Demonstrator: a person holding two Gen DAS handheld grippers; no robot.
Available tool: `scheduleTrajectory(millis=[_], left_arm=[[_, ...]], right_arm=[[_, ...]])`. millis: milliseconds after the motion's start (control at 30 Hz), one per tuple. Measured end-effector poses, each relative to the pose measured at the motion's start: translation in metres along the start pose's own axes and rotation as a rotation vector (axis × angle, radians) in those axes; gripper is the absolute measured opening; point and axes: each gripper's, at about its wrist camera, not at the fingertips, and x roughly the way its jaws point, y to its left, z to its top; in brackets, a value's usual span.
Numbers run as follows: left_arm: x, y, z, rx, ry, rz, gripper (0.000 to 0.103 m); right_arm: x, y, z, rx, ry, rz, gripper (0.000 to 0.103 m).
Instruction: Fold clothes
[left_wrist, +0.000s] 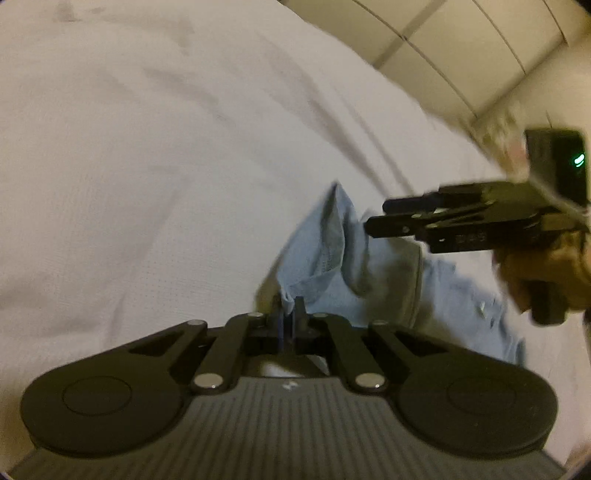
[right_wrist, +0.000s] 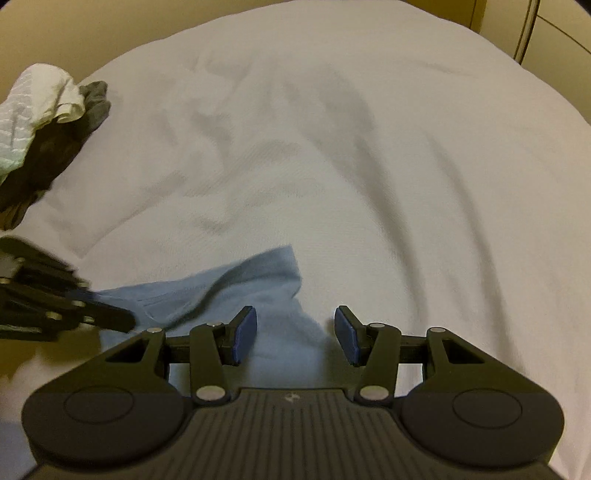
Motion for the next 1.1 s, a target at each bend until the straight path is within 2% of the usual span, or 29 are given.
scheduleTrajectory(millis=[100, 267, 333, 367, 467, 633, 733, 800, 933, 1100], left_arm=[[-0.008, 0.005, -0.012, -0.035, -0.005, -0.018, 0.001], [-0.01, 0.016, -0.028, -0.117, -0.013, -0.052, 0.001], [-0.015, 0.021, -0.028, -0.127, -0.019, -0.059, 0.002], [-0.018, 0.022, -0.028, -0.13, -0.033, -0.061, 0.002], [-0.029, 0.023, -0.033, -0.148, -0.102, -0.046, 0.002], [-0.023, 0.026, -0.041, -0.212, -0.078, 0.021, 0.006], [-0.031, 0.034, -0.039, -0.254, -0.105, 0.081, 0.005], [-0.038, 0.038, -0.035, -0.264, -0.122, 0.109, 0.005], [-0.052, 0.028, -0.027, -0.223, -0.131, 0.153, 0.007], [-0.049, -0.028, -0.022, -0.035, -0.077, 0.112, 0.01]], right_arm=[[0.013, 0.005, 0.013, -0.01, 0.01, 0.008, 0.05], [0.031, 0.011, 0.03, -0.037, 0.049, 0.075, 0.048], [0.038, 0.017, 0.038, -0.065, 0.079, 0.111, 0.021], [0.039, 0.023, 0.043, -0.085, 0.076, 0.115, 0.0], [0.039, 0.042, 0.062, -0.139, 0.042, 0.125, 0.0], [0.04, 0.069, 0.081, -0.214, -0.025, 0.095, 0.0], [0.02, 0.058, 0.074, -0.146, -0.091, 0.038, 0.002], [-0.004, 0.04, 0.057, -0.06, -0.124, -0.012, 0.014], [-0.051, 0.003, -0.001, 0.132, -0.143, -0.11, 0.015], [-0.111, -0.023, -0.124, 0.358, -0.113, -0.253, 0.016]])
